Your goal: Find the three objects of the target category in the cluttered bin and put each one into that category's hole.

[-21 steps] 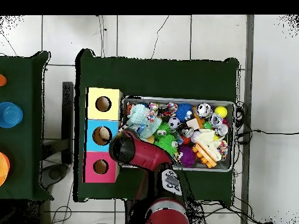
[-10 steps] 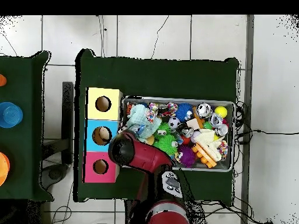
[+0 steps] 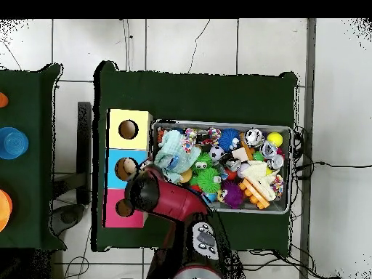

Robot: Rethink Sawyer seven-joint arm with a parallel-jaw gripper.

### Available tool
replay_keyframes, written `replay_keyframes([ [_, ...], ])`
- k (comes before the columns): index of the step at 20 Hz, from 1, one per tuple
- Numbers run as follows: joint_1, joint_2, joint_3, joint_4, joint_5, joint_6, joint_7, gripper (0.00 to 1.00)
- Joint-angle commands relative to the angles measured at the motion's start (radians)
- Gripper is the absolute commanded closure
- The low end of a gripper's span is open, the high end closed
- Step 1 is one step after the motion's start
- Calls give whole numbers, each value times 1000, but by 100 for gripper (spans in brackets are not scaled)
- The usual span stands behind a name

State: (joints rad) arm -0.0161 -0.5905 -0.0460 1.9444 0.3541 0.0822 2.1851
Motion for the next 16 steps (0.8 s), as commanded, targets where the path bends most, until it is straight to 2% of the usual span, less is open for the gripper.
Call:
replay_keyframes([
  [1, 40, -42, -49, 59, 110, 57, 283, 0],
  [3, 88, -50, -107, 56, 150, 96, 312, 0],
  [5, 104, -62, -140, 47, 157, 149, 298, 0],
  [10, 85, -69, -145, 25, 149, 216, 230, 0],
  [13, 69, -72, -126, 36, 148, 181, 217, 0],
  [16, 99, -70, -165, 20, 147, 199, 232, 0],
])
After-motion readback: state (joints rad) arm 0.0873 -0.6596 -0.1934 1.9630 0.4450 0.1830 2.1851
